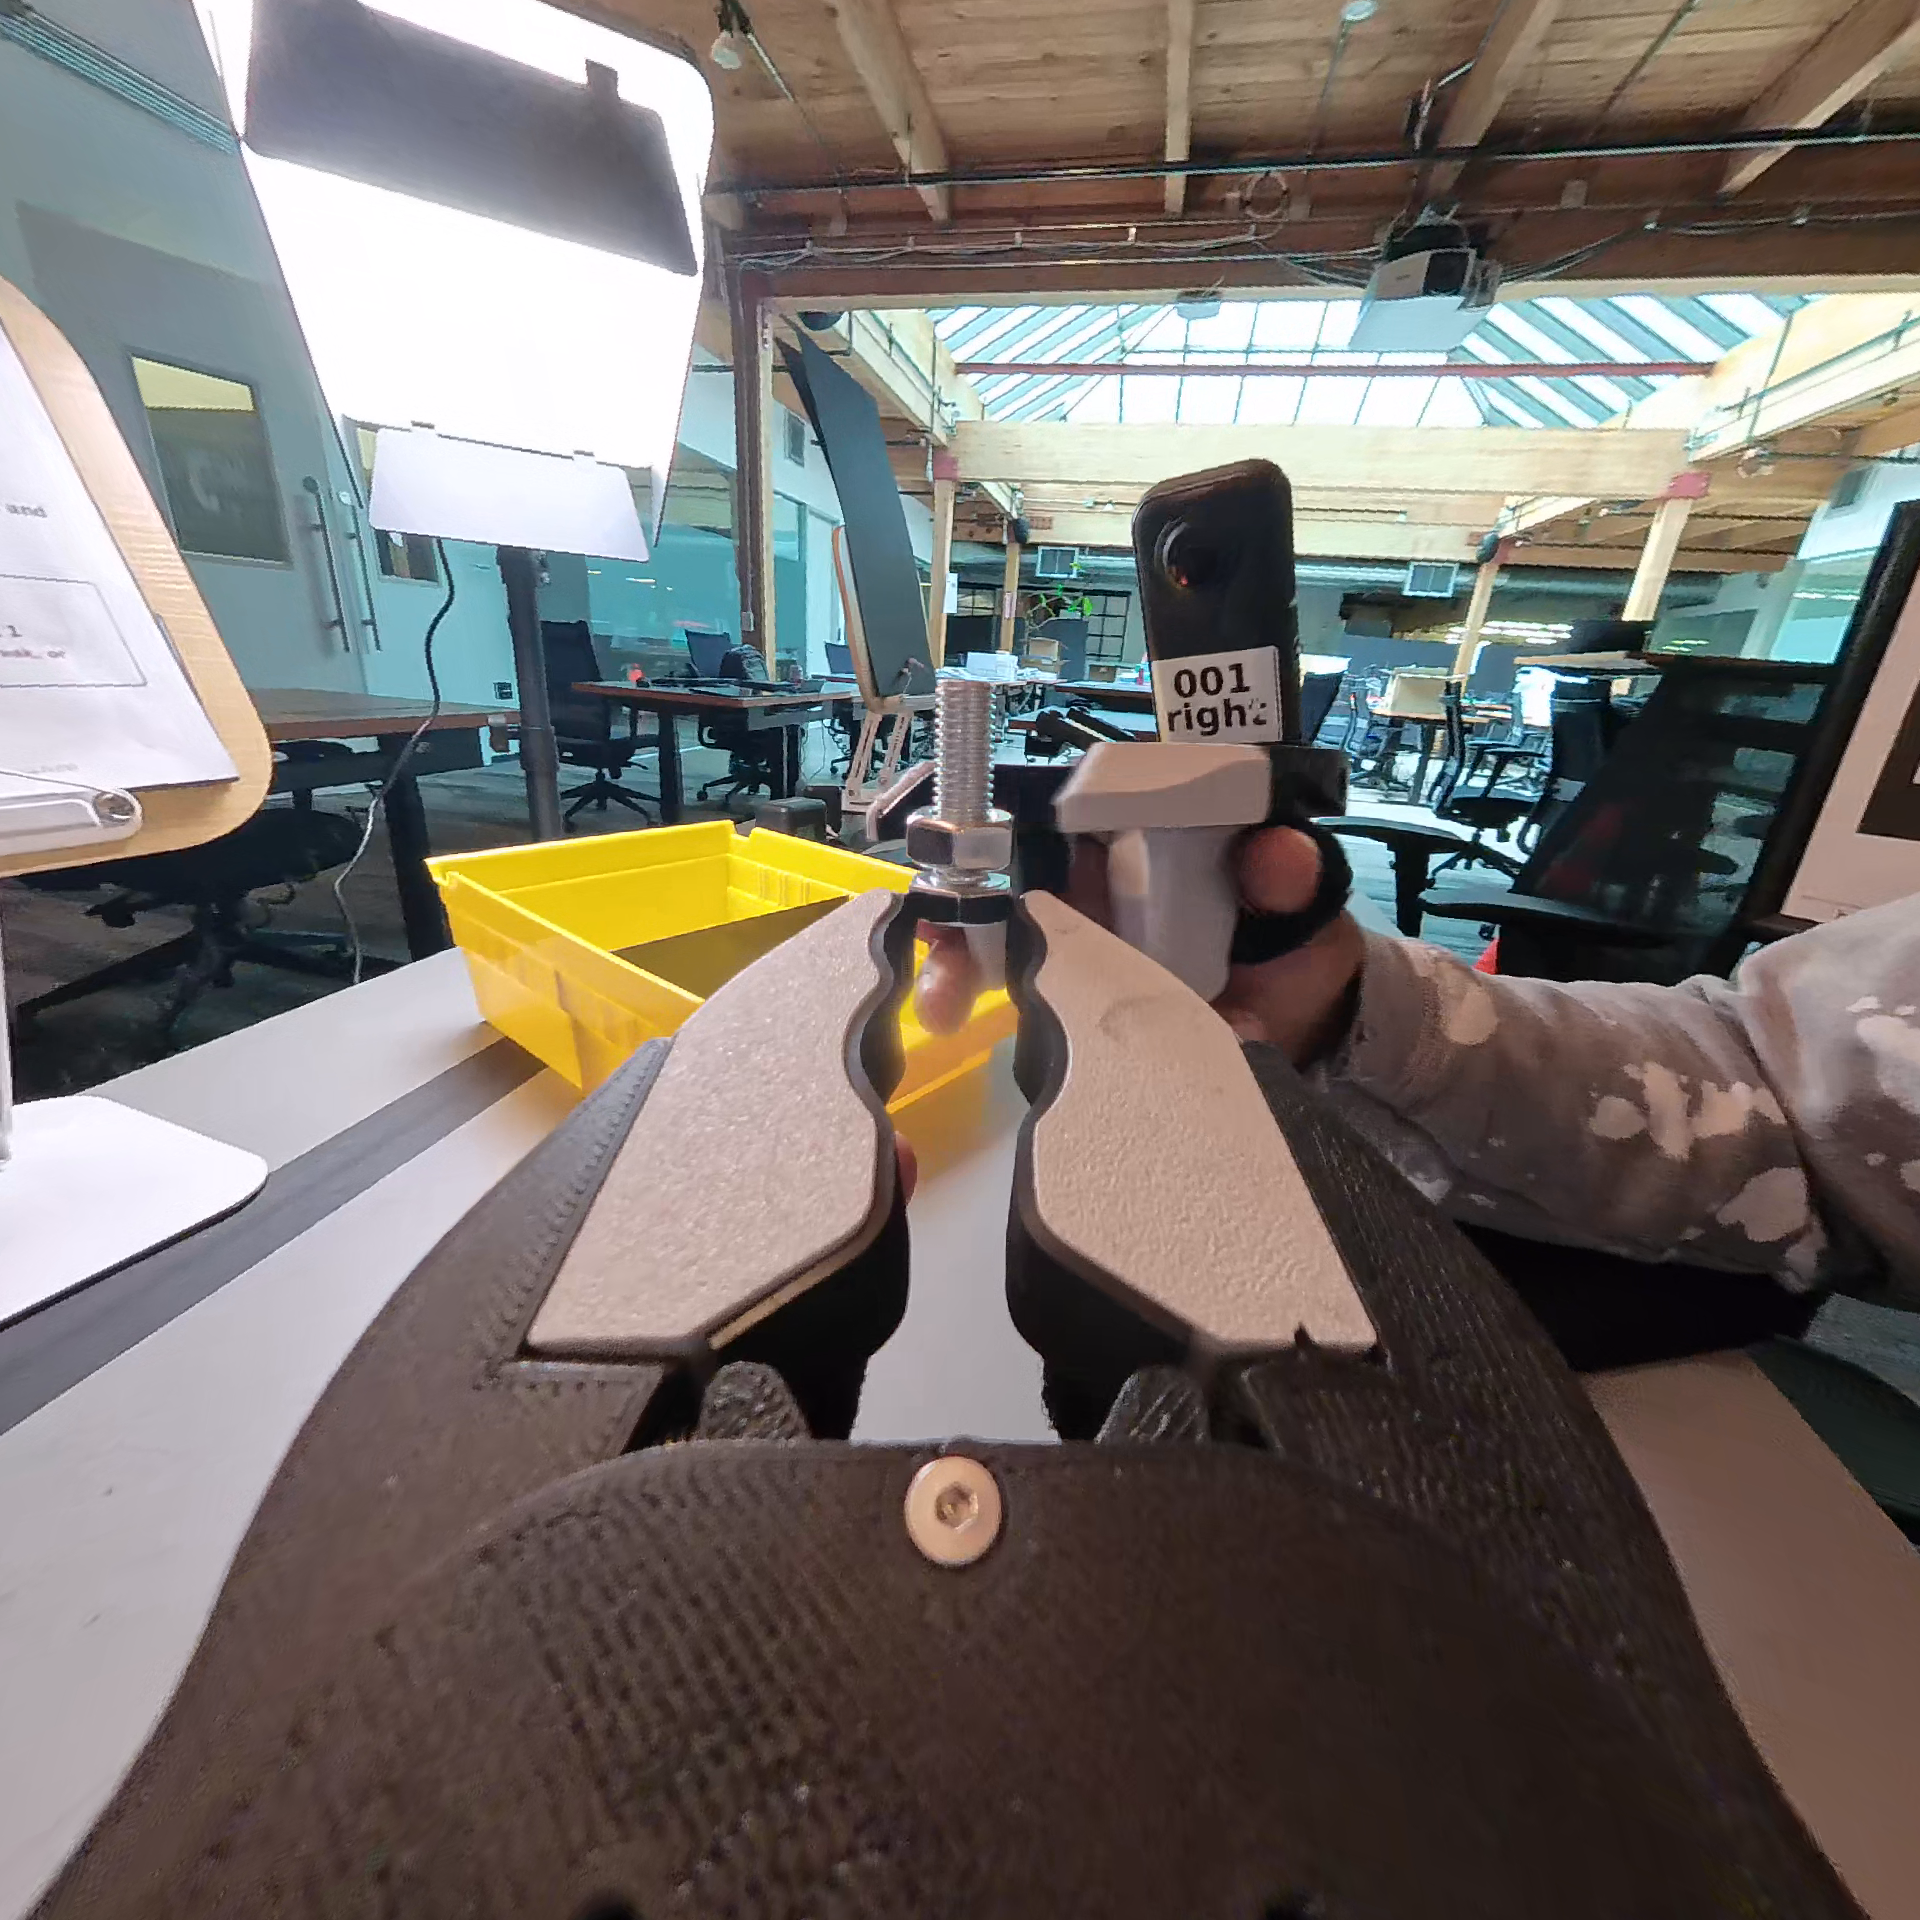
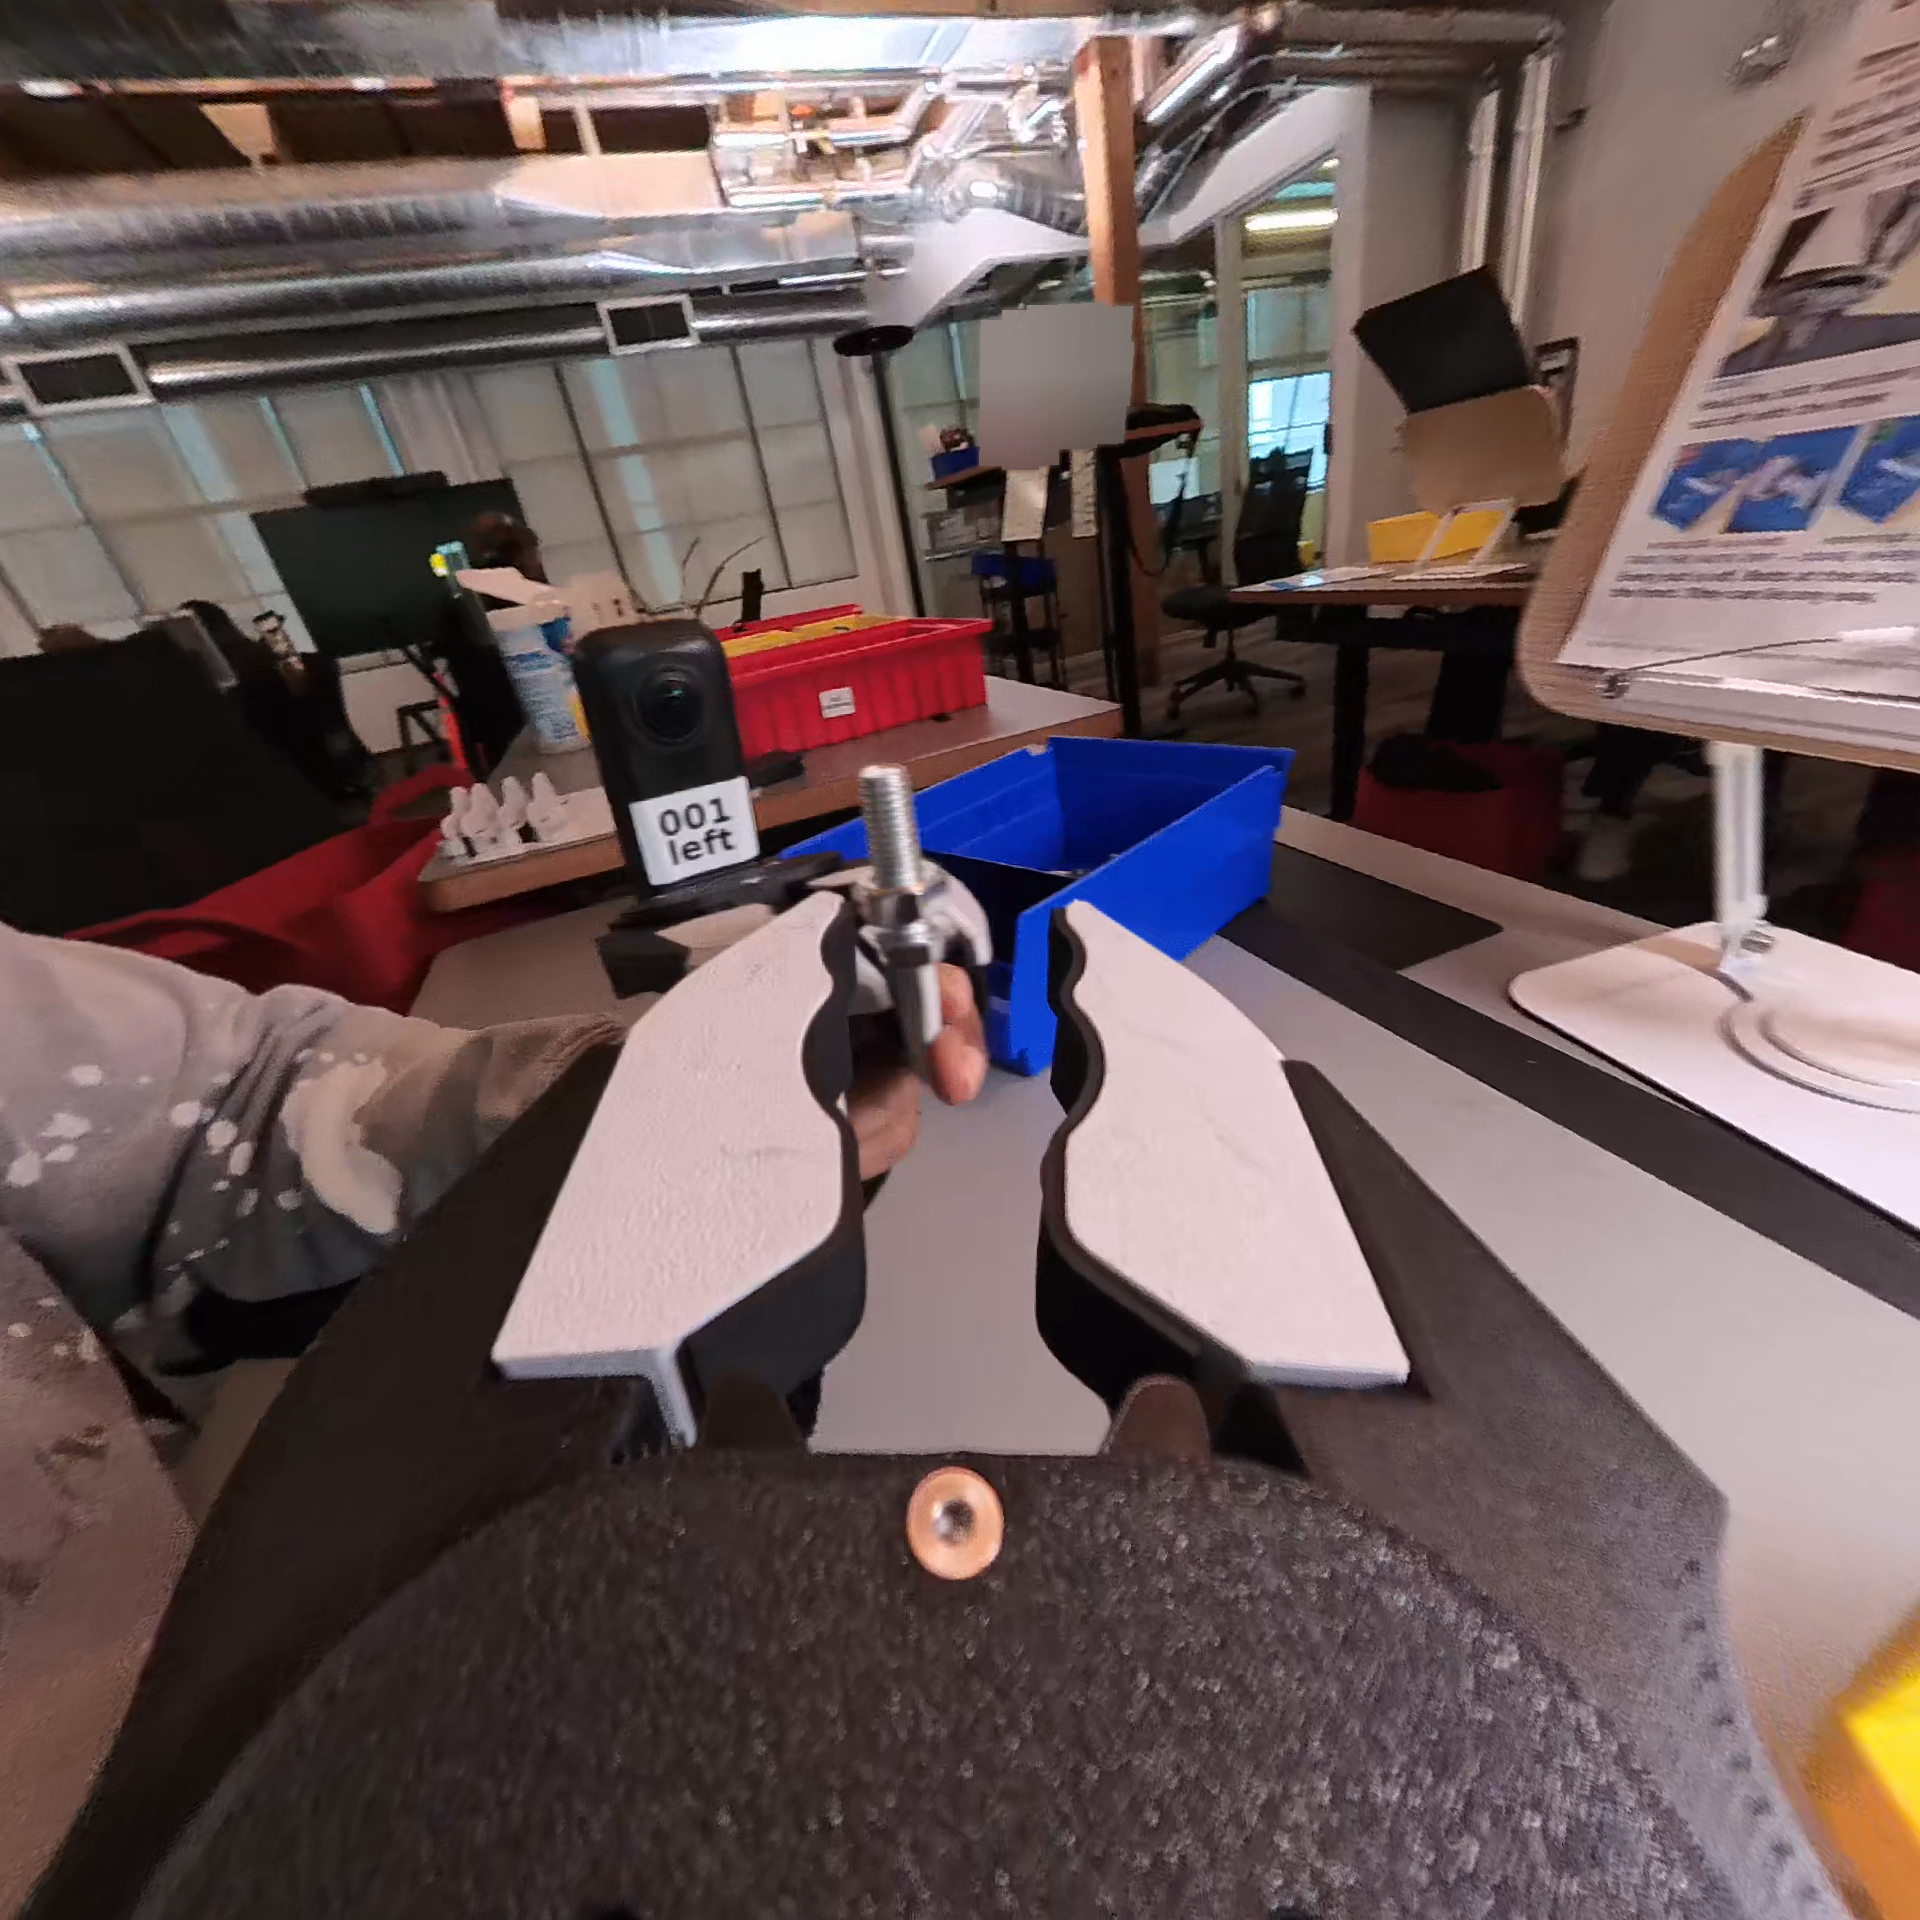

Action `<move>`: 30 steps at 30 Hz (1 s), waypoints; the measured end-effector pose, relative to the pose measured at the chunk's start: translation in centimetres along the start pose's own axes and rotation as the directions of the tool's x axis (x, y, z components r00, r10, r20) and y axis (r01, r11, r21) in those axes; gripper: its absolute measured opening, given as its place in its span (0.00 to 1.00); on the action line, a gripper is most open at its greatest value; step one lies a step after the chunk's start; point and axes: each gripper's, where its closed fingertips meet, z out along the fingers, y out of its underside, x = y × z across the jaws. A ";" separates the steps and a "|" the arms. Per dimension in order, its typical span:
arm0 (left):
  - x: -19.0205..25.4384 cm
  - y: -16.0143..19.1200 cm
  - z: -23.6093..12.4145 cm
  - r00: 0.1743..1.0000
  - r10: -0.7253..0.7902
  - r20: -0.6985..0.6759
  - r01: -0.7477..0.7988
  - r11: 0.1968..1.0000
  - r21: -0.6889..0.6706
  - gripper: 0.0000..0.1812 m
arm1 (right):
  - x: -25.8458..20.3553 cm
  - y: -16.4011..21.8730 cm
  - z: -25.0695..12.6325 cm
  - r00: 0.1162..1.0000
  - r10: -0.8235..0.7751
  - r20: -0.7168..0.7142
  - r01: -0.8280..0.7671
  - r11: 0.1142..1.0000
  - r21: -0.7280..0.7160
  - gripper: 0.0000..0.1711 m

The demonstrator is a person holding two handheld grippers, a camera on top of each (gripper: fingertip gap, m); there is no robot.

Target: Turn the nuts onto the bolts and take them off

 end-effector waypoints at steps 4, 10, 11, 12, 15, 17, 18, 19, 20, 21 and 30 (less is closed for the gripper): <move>-0.5 -0.8 -0.3 0.999 0.003 0.034 -0.004 1.000 0.030 0.10 | 0.7 -0.2 1.0 1.000 0.021 -0.017 -0.022 0.999 -0.031 0.17; -1.7 -2.5 -1.1 0.996 0.009 0.093 -0.014 0.998 0.056 0.10 | 1.4 -3.0 2.1 0.996 -0.073 -0.043 0.070 0.996 -0.056 0.18; -2.0 -2.6 -1.2 0.994 0.007 0.109 -0.013 0.998 0.060 0.10 | 0.3 -2.9 2.9 0.997 -0.071 0.014 0.071 0.994 -0.085 0.21; -2.2 -2.7 -1.3 0.992 0.008 0.122 -0.015 0.998 0.060 0.10 | -0.6 -2.6 3.6 0.996 -0.056 0.064 0.063 0.991 -0.114 0.24; -2.3 -2.9 -1.5 0.990 0.022 0.140 -0.029 0.998 0.049 0.10 | 0.3 -2.0 4.3 0.997 -0.077 0.026 0.079 0.990 -0.114 0.23; -2.5 -3.3 -1.9 0.992 -0.001 0.123 -0.010 0.997 0.081 0.10 | 2.0 -2.4 3.6 0.999 -0.027 -0.048 0.023 0.997 -0.075 0.10; -2.7 -3.4 -2.0 0.991 -0.007 0.130 -0.003 0.997 0.082 0.10 | 2.8 -2.9 3.0 0.996 -0.032 -0.078 0.029 0.999 -0.037 0.10; -2.8 -3.5 -2.0 0.991 0.000 0.134 -0.011 0.997 0.080 0.10 | 2.9 -2.9 2.6 0.997 -0.033 -0.074 0.031 0.999 -0.033 0.11; -2.8 -3.5 -2.0 0.990 0.006 0.138 -0.016 0.997 0.075 0.10 | 2.6 -2.7 2.5 0.998 -0.033 -0.058 0.030 0.998 -0.052 0.14; -2.9 -3.4 -1.9 0.990 0.001 0.139 -0.012 0.997 0.073 0.10 | 2.1 -2.4 2.7 0.998 -0.044 -0.040 0.041 0.997 -0.065 0.17; -2.3 -3.1 -1.6 0.992 -0.005 0.126 -0.003 0.998 0.061 0.10 | 3.6 -2.6 2.5 0.991 -0.029 -0.134 0.030 1.000 0.005 0.08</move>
